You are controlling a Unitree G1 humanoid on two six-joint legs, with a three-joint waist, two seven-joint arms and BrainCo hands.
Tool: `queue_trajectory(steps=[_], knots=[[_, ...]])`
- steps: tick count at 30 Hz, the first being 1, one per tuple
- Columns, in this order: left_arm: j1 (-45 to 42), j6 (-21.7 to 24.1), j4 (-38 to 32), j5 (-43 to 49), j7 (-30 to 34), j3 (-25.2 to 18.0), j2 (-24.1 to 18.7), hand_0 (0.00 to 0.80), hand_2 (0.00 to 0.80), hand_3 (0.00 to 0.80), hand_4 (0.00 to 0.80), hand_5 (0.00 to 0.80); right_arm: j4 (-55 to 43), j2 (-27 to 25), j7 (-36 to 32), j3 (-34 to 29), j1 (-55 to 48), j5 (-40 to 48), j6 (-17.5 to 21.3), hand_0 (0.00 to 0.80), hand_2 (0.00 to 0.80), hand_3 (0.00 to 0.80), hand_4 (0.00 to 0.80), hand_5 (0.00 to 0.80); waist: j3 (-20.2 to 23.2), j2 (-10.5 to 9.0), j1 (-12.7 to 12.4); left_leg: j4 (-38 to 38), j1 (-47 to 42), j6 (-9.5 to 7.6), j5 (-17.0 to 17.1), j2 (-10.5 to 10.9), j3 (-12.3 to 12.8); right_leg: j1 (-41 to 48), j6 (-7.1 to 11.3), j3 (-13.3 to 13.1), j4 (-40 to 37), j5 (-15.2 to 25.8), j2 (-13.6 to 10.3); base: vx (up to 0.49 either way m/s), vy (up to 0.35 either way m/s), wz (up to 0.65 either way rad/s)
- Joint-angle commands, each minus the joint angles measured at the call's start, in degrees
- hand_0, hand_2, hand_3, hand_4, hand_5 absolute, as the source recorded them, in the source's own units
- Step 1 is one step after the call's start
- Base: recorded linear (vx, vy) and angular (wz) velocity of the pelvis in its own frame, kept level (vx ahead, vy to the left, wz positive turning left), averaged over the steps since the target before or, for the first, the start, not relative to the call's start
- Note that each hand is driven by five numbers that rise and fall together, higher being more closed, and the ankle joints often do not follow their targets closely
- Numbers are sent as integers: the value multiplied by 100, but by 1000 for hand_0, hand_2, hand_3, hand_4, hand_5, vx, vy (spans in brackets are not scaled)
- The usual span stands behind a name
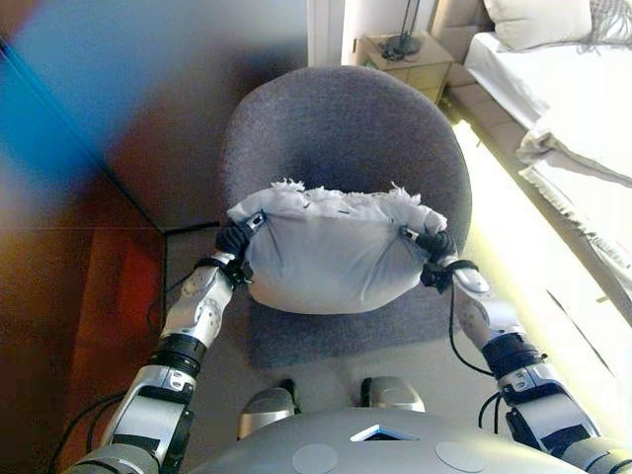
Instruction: Pick up the cushion and take it to the sofa
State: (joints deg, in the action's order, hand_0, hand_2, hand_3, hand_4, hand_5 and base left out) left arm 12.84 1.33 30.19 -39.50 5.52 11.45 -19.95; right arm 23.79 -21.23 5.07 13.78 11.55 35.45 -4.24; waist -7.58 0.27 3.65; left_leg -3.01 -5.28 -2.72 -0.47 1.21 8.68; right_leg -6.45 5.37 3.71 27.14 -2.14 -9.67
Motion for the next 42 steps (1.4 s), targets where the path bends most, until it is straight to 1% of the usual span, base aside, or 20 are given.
queue_trajectory(steps=[1,2,3,4,5,6,7,8,10,14,17,19,23,29,31,34,36,39,42], knots=[[600,375,-281,-101,274,288,226,800,800,800,800,800,-113,210,100,-174,705,209,551,800,800,800,800,800,166,4,-46,-69,-28,130,-511,133,-221,-302,229,-130,543,1029,-575,136,20,-18],[614,400,-239,-71,268,304,224,800,800,800,800,800,-68,224,97,-169,750,206,539,800,800,800,800,800,144,-12,-29,-3,-115,159,-528,115,-200,-282,268,-130,250,1045,-542,152,-70,-18],[640,412,-208,-46,227,318,218,800,800,800,800,800,-40,228,72,-177,785,177,523,800,800,800,800,800,138,-62,0,53,-199,208,-558,105,-152,-291,326,-115,-252,1101,-523,140,-91,-13],[658,408,-203,-39,195,326,216,800,800,800,800,800,-46,229,53,-178,797,164,520,800,800,800,800,800,112,-74,20,84,-266,232,-580,81,-129,-251,355,-86,-498,1131,-496,131,-138,-14],[737,397,-192,-27,71,344,207,800,800,800,800,800,-124,228,-6,-145,828,173,512,800,800,800,800,800,82,-130,74,131,-349,278,-641,27,-51,-282,425,-44,-942,1135,-435,81,-111,-15],[770,390,-183,-21,29,345,204,800,800,800,800,800,-150,228,-19,-133,848,180,506,800,800,800,800,800,69,-147,86,139,-371,288,-664,13,-27,-289,446,-17,-1082,1134,-413,75,-140,-23],[868,390,-146,22,-80,343,206,800,800,800,800,800,-204,226,-51,-109,925,164,471,800,800,800,800,800,47,-196,112,145,-406,303,-719,-2,36,-304,492,87,-1454,1106,-357,54,-97,-22],[946,409,-96,57,-148,341,221,800,800,800,800,800,-208,224,-82,-94,984,160,452,800,800,800,800,800,41,-213,123,149,-419,311,-743,-14,76,-275,500,168,-1688,1007,-294,57,-102,-22],[1087,473,88,31,-159,285,281,800,800,800,800,800,-143,183,-153,-55,1111,179,393,800,800,800,800,800,88,-237,152,86,-368,299,-759,-38,75,-125,509,43,-1963,874,-171,97,-92,-20],[1061,434,111,170,-149,269,277,800,800,800,800,800,-184,161,-196,-30,971,215,302,800,800,800,800,800,198,-253,188,57,-414,324,-729,-134,224,87,510,91,-2136,802,-65,204,-88,1],[1069,370,2,174,-192,239,275,800,800,800,800,800,-231,181,-93,-29,915,253,347,800,800,800,800,800,213,-244,203,19,-400,336,-749,-198,310,69,518,120,-2152,779,-56,134,-70,-9],[1196,387,-10,134,-242,251,267,800,800,800,800,800,-252,233,-32,4,1018,330,459,800,800,800,800,800,160,-232,208,-24,-303,349,-741,-240,343,-36,517,136,-2093,761,-62,-3,-59,-9],[1697,459,190,-27,-270,227,162,800,800,800,800,800,-388,225,119,28,1354,329,493,800,800,800,800,800,-111,-230,264,-181,-24,345,-742,-279,349,-400,540,103,-1843,771,-114,-51,-66,-6],[2375,571,447,-264,-401,265,-18,800,800,800,800,800,-577,0,278,49,1796,286,450,800,800,800,800,800,-594,-321,370,-704,484,329,-839,-342,309,-959,586,54,-1386,767,-206,-70,-82,2],[2812,670,573,-373,-477,360,-76,800,800,800,800,800,-450,-106,289,106,2289,372,465,800,800,800,800,800,-810,-328,386,-837,713,358,-835,-383,324,-1131,574,66,-1311,744,-197,-192,-78,6],[3424,837,788,-544,-552,484,-122,800,800,800,800,800,-93,-301,151,212,2978,500,605,800,800,800,800,800,-1094,-286,381,-919,968,426,-804,-445,330,-1318,540,116,-1223,656,-168,-183,-49,7],[3654,861,890,-706,-572,521,-155,800,800,800,800,800,49,-386,62,299,3212,606,621,800,800,800,800,800,-1167,-269,394,-964,1070,459,-785,-485,346,-1413,522,138,-1158,604,-174,-60,-48,3],[3986,803,1037,-686,-743,584,-222,800,800,800,800,800,318,-500,-77,454,3570,821,538,800,800,800,800,800,-1210,-242,415,-1074,1176,520,-794,-559,364,-1556,483,169,-1017,519,-176,19,-49,3],[4478,631,1504,-785,-919,697,-299,800,800,800,800,800,851,-488,-162,593,4078,1229,430,800,800,800,800,800,-1242,-182,434,-1079,1234,609,-769,-629,361,-1674,432,233,-887,421,-158,14,-25,-1]])
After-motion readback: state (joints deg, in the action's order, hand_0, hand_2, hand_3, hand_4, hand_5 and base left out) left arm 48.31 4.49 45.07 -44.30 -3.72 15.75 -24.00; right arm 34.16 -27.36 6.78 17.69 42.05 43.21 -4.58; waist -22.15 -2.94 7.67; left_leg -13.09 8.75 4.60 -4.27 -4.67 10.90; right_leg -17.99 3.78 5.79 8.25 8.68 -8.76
